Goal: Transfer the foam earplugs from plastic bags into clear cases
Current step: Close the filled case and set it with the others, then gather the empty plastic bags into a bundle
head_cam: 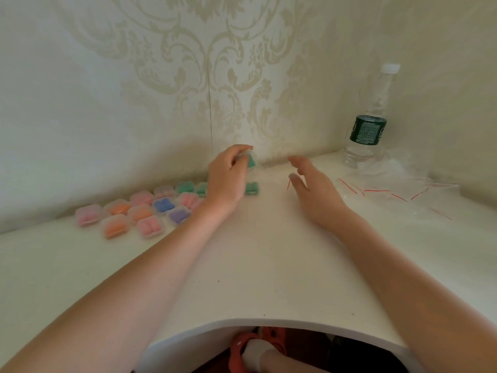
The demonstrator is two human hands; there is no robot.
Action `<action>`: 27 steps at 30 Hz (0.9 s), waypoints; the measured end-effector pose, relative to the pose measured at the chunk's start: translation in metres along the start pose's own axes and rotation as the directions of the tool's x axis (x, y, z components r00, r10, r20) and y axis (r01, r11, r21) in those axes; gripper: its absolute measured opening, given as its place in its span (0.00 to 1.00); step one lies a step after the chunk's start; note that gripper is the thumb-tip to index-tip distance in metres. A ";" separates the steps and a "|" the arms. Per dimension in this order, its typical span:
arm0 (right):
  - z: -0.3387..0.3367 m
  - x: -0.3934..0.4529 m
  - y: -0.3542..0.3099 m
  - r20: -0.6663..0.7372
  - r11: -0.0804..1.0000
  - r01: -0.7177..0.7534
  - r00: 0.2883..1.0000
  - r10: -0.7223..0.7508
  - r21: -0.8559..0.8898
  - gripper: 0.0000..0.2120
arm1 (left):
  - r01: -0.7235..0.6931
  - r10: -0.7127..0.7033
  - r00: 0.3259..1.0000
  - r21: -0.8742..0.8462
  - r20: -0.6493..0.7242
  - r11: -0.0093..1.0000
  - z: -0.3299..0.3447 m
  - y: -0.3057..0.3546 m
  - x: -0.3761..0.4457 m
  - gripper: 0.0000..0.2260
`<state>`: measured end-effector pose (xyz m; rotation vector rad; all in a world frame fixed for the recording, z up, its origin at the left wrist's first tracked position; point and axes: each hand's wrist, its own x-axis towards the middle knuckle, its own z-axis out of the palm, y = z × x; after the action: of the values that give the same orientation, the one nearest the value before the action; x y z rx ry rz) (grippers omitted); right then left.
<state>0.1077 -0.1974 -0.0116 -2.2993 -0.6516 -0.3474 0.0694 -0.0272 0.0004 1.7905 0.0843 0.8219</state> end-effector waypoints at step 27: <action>-0.049 -0.004 0.038 -0.596 0.966 -0.173 0.802 0.026 -0.192 0.11 | -0.573 0.320 0.790 0.444 0.523 0.689 0.055 0.007 -0.034 0.13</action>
<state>0.1223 -0.2560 0.0003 -2.2461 -0.1700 -1.0906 0.0725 -0.0893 -0.0179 2.6148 -0.4651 0.7927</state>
